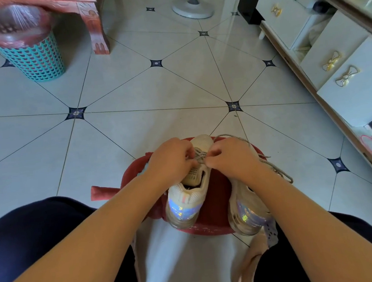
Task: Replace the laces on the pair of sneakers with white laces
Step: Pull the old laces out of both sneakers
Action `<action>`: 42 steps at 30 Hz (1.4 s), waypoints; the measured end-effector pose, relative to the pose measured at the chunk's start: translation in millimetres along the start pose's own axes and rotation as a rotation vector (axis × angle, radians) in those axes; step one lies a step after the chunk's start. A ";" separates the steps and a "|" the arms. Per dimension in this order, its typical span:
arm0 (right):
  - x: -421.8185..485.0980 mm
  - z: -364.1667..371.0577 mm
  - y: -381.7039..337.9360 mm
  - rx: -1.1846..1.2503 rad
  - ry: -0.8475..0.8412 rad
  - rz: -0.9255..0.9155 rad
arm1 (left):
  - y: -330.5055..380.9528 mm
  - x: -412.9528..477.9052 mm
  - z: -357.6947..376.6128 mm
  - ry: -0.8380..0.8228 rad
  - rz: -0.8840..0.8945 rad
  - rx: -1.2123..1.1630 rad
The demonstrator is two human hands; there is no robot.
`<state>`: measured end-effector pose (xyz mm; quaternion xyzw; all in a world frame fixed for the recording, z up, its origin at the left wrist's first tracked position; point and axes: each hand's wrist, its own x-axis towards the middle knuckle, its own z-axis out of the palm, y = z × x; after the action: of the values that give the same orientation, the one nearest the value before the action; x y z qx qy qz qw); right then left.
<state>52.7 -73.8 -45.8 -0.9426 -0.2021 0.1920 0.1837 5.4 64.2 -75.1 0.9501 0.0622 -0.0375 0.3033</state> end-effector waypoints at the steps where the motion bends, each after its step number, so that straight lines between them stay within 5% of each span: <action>1: -0.3 0.4 0.7 -0.006 0.014 -0.018 | 1.0 0.6 -0.2 -0.001 -0.004 0.009; 9: -3.1 5.9 3.2 0.024 0.116 -0.015 | 3.3 2.7 -3.5 -0.025 -0.228 -0.285; 14: -0.4 6.9 6.6 -0.023 0.085 0.032 | -10.7 6.0 -14.3 0.057 -0.295 -0.194; 22: 2.7 7.0 5.6 0.081 0.077 -0.014 | 3.6 2.2 0.3 0.128 0.148 0.185; 26: 2.0 8.5 4.5 0.197 0.078 0.016 | 7.4 7.5 4.9 0.145 0.210 0.341; 34: 1.5 3.7 10.9 0.077 0.073 0.043 | -18.1 8.3 -28.9 0.280 -0.230 -0.085; 42: 0.1 6.5 4.4 0.082 0.090 0.004 | 4.1 2.2 -1.2 0.155 0.222 0.323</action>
<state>51.2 -75.8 -53.2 -0.9423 -0.1837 0.1581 0.2309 8.2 61.8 -72.0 0.9874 -0.0263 0.0598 0.1439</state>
